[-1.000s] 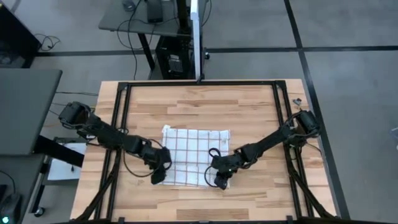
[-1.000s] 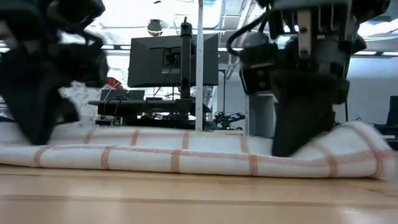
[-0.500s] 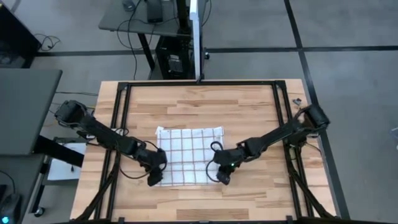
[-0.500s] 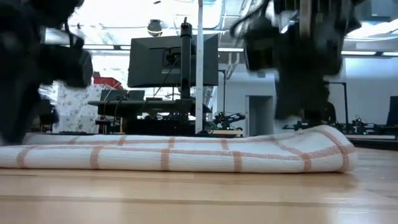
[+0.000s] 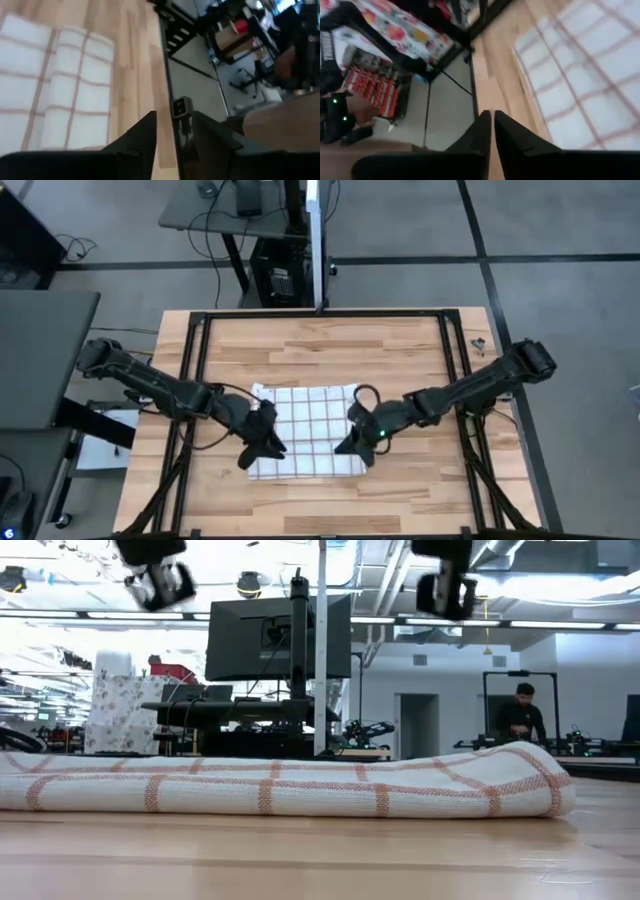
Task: Roll towel
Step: Roll the white stripe kitchen towel
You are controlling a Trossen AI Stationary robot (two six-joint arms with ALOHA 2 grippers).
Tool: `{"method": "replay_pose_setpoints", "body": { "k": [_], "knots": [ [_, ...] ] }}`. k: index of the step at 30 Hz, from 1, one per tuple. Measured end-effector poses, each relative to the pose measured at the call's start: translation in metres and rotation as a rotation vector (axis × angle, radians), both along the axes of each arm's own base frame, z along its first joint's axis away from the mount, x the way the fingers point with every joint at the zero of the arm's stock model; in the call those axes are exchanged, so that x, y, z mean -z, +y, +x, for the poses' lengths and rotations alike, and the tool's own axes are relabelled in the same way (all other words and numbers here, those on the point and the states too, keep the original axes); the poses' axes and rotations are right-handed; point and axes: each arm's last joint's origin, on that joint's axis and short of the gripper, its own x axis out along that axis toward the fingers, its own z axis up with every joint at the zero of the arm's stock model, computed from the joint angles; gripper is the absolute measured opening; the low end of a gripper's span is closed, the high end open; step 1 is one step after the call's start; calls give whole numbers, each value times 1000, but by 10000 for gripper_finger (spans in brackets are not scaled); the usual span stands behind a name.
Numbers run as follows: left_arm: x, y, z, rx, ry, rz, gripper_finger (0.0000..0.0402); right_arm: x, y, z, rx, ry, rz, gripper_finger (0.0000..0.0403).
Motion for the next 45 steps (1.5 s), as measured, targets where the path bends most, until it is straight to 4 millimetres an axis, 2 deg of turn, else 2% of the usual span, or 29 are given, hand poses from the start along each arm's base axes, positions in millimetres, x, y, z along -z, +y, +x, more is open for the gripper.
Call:
{"method": "replay_pose_setpoints", "body": {
  "k": [3,7,10,12,15,17,20,26,30,33,38,45],
  "knots": [
    [-32,-7,0,4,28,114,144,-26,9,-7,-38,-80,11,78],
    [-63,-30,-5,-20,77,335,167,-43,30,-18,-68,-34,-98,126],
    [-74,-53,-6,-19,103,468,180,-53,53,-29,-54,34,-249,156],
    [-71,-69,-6,-18,127,555,187,-54,67,-39,-5,87,-404,169],
    [-53,-94,-6,-18,167,677,192,-46,87,-51,101,125,-673,177],
    [-35,-108,-4,-26,207,756,192,-32,99,-56,153,147,-814,177],
    [-5,-127,0,-26,277,842,190,-3,117,-57,135,194,-954,178],
    [55,-160,10,5,386,954,188,59,137,-40,108,305,-1064,178],
    [86,-174,10,-33,452,966,187,84,143,-35,146,350,-1040,178],
    [107,-178,12,-77,499,970,187,93,145,-31,175,360,-1008,178],
    [142,-181,18,-82,564,1040,187,92,145,-28,187,351,-989,178],
    [158,-173,21,-205,646,1060,187,92,144,-27,192,351,-981,178]
  ]
}}
